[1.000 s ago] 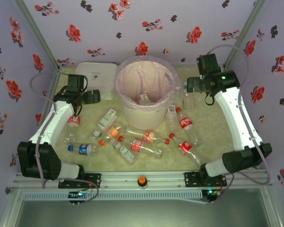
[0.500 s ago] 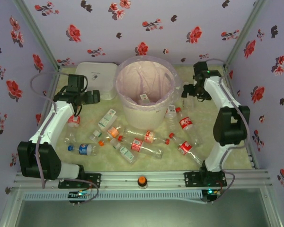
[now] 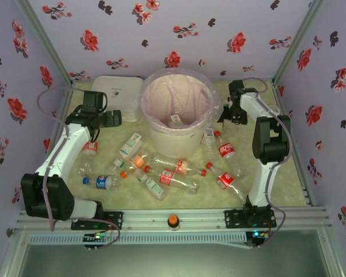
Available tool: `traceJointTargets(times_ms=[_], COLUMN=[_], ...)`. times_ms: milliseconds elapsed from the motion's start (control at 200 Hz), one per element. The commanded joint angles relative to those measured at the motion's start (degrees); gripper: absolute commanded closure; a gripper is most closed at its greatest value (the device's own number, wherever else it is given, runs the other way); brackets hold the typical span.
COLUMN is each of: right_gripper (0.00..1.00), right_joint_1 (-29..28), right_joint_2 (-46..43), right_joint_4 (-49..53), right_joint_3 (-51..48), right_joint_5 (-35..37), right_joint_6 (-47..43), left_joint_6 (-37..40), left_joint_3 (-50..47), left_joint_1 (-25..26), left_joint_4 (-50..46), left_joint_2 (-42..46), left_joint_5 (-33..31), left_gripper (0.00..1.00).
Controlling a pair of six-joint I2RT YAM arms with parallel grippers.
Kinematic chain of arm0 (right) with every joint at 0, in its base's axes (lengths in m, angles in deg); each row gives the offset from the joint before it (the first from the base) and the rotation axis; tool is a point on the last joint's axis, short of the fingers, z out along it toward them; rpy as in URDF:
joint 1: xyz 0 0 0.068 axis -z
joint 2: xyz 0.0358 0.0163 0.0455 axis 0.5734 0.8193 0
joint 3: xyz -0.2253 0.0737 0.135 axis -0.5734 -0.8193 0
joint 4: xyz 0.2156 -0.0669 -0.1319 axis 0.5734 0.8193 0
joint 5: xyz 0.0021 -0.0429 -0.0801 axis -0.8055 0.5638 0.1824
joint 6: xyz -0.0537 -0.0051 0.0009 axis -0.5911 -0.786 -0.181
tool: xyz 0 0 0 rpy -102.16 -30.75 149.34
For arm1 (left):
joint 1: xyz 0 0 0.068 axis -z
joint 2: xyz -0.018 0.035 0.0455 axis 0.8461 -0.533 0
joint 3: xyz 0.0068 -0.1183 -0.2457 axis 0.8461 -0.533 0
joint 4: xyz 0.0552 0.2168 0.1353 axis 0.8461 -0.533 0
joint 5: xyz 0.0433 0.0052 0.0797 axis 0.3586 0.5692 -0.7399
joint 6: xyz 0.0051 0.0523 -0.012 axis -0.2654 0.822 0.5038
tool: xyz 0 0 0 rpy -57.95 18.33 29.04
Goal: Put the plastic bottles in the bin
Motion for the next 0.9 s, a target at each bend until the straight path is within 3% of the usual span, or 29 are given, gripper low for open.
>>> traceJointTargets(times_ms=[0,95,305,585,690,895], right_gripper=[0.28,0.38,0.45,0.47,0.52,0.51], right_joint_1=[-0.2,-0.2,-0.1,0.3,0.7,0.9], right_joint_2=[0.5,0.5,0.2,-3.1,-6.6,-14.3], right_joint_4=[-1.0,-1.5,-1.4,2.1,5.1,14.3], right_joint_3=[1.1,0.8,1.1,3.7,5.2,12.9], right_joint_5=[1.2,1.5,1.6,3.7,4.9,3.8], right_joint_6=[-0.3,-0.3,0.5,-0.1,-0.4,-0.1], left_joint_6=[1.4,1.5,1.6,1.7,1.7,1.6], left_joint_3=[-0.2,-0.1,-0.2,-0.2,-0.2,0.0], left_joint_1=[0.4,0.5,0.5,0.5,0.5,0.4], left_joint_4=[-0.6,-0.6,-0.6,-0.7,-0.6,-0.8], left_joint_2=[1.2,1.2,1.1,0.6,0.7,0.4], left_joint_5=[-1.3,-1.4,-1.8,-1.9,-1.9,-1.8], left_gripper=[0.04,0.04,0.04,0.04,0.04,0.04])
